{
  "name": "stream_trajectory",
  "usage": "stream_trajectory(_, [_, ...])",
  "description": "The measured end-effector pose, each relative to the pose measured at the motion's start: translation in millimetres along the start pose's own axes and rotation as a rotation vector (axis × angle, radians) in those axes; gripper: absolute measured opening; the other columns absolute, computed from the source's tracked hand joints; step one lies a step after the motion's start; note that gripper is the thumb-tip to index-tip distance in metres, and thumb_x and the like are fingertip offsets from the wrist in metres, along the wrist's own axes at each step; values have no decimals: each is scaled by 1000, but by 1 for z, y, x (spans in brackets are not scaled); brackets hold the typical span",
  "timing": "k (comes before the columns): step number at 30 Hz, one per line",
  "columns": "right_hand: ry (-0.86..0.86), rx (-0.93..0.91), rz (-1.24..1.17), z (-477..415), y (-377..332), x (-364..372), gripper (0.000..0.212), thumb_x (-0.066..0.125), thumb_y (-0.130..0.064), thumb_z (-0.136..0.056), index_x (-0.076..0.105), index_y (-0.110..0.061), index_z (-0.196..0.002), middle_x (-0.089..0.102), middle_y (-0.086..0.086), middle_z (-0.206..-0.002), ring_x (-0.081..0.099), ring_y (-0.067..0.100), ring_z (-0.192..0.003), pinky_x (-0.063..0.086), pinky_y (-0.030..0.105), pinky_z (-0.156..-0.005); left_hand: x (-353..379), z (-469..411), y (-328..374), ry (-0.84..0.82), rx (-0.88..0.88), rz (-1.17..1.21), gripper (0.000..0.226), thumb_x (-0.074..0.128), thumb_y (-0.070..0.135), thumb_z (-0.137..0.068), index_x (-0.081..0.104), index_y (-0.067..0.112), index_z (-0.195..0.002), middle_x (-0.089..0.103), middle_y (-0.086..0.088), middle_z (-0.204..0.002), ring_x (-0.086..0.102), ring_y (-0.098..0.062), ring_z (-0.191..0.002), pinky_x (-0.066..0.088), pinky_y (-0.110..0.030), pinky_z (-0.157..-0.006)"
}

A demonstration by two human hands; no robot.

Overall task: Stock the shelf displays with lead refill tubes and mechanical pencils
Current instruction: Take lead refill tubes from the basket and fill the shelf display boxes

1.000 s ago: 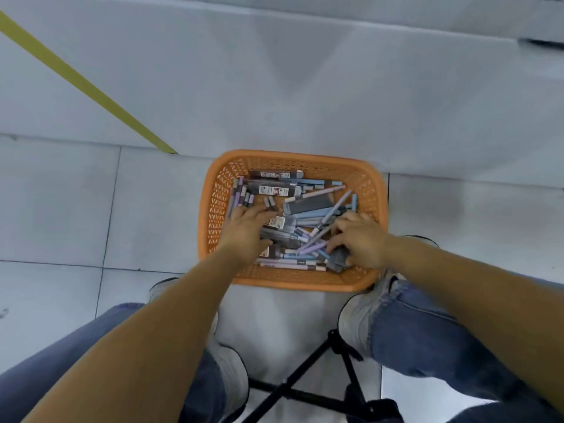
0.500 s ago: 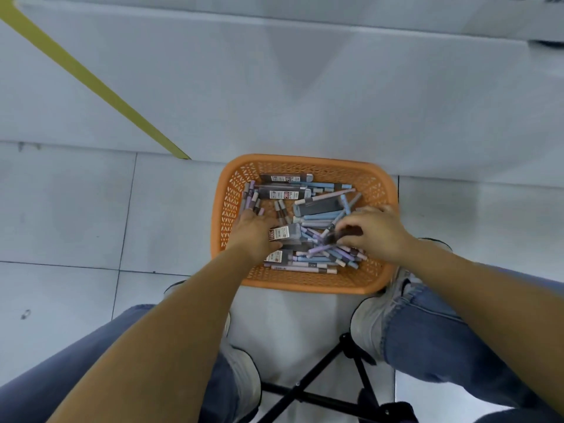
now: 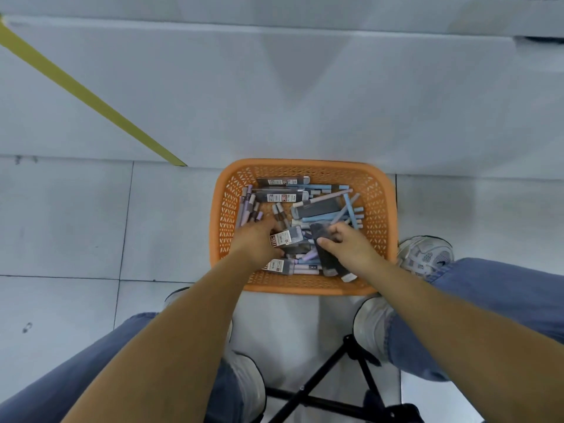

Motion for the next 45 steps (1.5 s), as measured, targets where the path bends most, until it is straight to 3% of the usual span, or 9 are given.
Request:
stream_trajectory(5, [-34, 26, -72, 2, 0, 2, 17, 59, -26, -95, 58, -14, -106, 66, 8, -106, 61, 21, -101, 51, 42, -90, 2, -5, 4, -10, 29, -149, 50, 73, 44, -83, 53, 25, -125, 69, -3, -116, 63, -26, -106, 40, -34, -89])
stream_trajectory(9, [13, 11, -166, 4, 2, -6, 12, 58, -23, -96, 57, -18, -106, 66, -1, -105, 62, 14, -98, 48, 23, -74, -10, 1, 8, 1, 103, -61, 43, 65, 33, -92, 53, 21, -132, 67, -3, -121, 62, -26, -110, 45, -37, -96])
stream_trajectory(11, [20, -3, -207, 5, 1, -10, 14, 58, -24, -96, 57, -19, -109, 66, -4, -105, 61, 9, -96, 46, 20, -71, -24, 8, 7, 37, 106, 185, 28, 62, 23, -95, 57, 21, -123, 67, 0, -109, 65, -20, -94, 53, -29, -79])
stream_trajectory(14, [-26, -5, -227, 7, -2, -11, 17, 58, -25, -96, 58, -21, -112, 67, -8, -105, 62, 6, -94, 47, 19, -70, -34, 17, -4, -31, 55, 400, 11, 58, 16, -95, 57, 27, -95, 63, 4, -79, 62, -8, -63, 45, -11, -48])
stream_trajectory(18, [-84, 9, -196, 8, -3, -3, 23, 58, -25, -96, 56, -18, -118, 65, -5, -110, 59, 1, -91, 43, 14, -64, -13, 28, -16, -260, -12, 232, 12, 60, 18, -94, 57, 21, -105, 62, -2, -92, 60, -22, -84, 45, -27, -68])
stream_trajectory(24, [-59, 27, -201, 10, 6, 1, 10, 59, -23, -96, 55, -29, -103, 58, -13, -101, 55, 4, -93, 40, 13, -64, 4, 24, -12, -198, -14, 124, 56, 79, 21, -81, 54, 21, -131, 65, -4, -126, 60, -25, -110, 48, -32, -89])
stream_trajectory(32, [-66, 52, -212, 7, 8, -4, 12, 57, -23, -96, 55, -27, -107, 60, -6, -108, 58, 13, -101, 44, 18, -68, 5, 15, -9, -245, 29, -7, 69, 84, 30, -77, 52, 20, -136, 64, -6, -129, 60, -27, -112, 50, -33, -87])
stream_trajectory(37, [-52, 52, -230, 8, 9, -4, 14, 58, -23, -96, 56, -25, -109, 60, -11, -100, 56, 1, -88, 41, 14, -63, 5, 14, -4, -309, 87, -94, 67, 85, 38, -75, 55, 21, -133, 64, -4, -127, 58, -23, -112, 45, -29, -85])
stream_trajectory(45, [-45, 53, -226, 8, 10, -4, 14, 58, -22, -96, 55, -26, -109, 61, -6, -107, 59, 12, -100, 43, 15, -68, 3, 15, 2, -416, 157, -157, 66, 77, 44, -82, 51, 21, -139, 60, -3, -135, 55, -23, -119, 44, -30, -92])
Point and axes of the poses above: each hand's wrist, its own z-axis away from the middle knuckle, its own x-axis out of the palm, y = z × x, the point moved 5 cm from there along -z, towards the middle knuckle
